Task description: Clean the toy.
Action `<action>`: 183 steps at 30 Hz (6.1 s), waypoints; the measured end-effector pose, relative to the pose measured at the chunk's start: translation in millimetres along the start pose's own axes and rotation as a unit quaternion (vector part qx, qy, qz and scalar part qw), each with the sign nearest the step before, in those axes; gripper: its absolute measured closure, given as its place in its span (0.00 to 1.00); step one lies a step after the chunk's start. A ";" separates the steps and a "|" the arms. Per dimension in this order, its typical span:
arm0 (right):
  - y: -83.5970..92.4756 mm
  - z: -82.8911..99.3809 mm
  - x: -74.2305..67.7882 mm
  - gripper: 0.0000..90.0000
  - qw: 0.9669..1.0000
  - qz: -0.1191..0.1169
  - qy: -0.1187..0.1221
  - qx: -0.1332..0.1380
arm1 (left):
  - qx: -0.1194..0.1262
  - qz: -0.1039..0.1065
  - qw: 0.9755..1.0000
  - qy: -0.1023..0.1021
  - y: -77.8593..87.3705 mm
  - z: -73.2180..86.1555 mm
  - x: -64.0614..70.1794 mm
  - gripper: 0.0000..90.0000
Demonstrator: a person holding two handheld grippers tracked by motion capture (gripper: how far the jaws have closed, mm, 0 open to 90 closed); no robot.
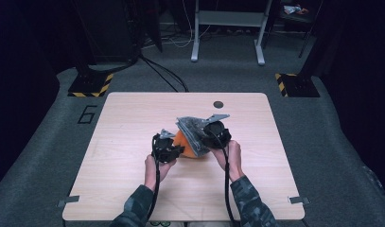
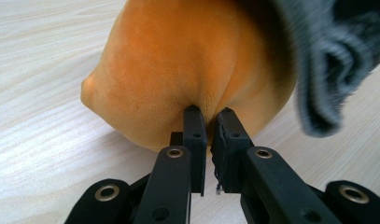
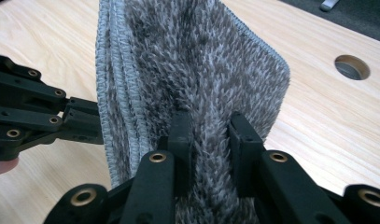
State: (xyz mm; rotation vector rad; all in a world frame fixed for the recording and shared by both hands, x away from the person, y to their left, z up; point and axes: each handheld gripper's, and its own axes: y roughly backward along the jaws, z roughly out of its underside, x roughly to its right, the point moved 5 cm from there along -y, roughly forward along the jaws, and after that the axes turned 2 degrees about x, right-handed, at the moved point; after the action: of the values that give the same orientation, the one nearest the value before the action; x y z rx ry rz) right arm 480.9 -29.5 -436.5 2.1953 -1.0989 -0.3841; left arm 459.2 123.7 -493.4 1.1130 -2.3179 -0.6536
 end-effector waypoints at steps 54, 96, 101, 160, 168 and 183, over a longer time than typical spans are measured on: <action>6.3 26.4 44.1 0.83 0.997 -0.003 -0.080 0.000 | 0.000 -0.006 1.000 0.008 -0.3 6.5 -14.5 0.93; 2.8 5.5 24.8 0.82 0.998 -0.007 -0.059 0.009 | 0.002 0.021 1.000 -0.017 3.3 4.5 -6.0 0.91; 3.6 -7.7 4.3 0.82 1.000 -0.010 -0.020 0.006 | 0.000 0.020 1.000 -0.013 1.8 2.6 -2.3 0.90; 7.1 12.1 47.3 0.82 0.998 0.016 -0.046 -0.043 | 0.012 -0.005 1.000 -0.017 -3.0 3.2 -0.5 0.89; -3.8 -23.7 18.3 0.82 0.999 0.000 0.000 -0.045 | 0.008 -0.007 0.999 -0.037 -1.9 2.1 1.7 0.89; -24.4 -22.6 0.5 0.82 0.997 0.027 0.029 -0.068 | 0.006 -0.005 0.999 -0.048 -5.2 2.0 5.7 0.90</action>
State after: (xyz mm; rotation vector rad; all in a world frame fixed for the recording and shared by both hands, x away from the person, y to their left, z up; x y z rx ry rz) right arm 507.6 -9.7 -435.7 2.0407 -1.0670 -0.3585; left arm 457.8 116.7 -496.9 1.1218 -2.4003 -0.7120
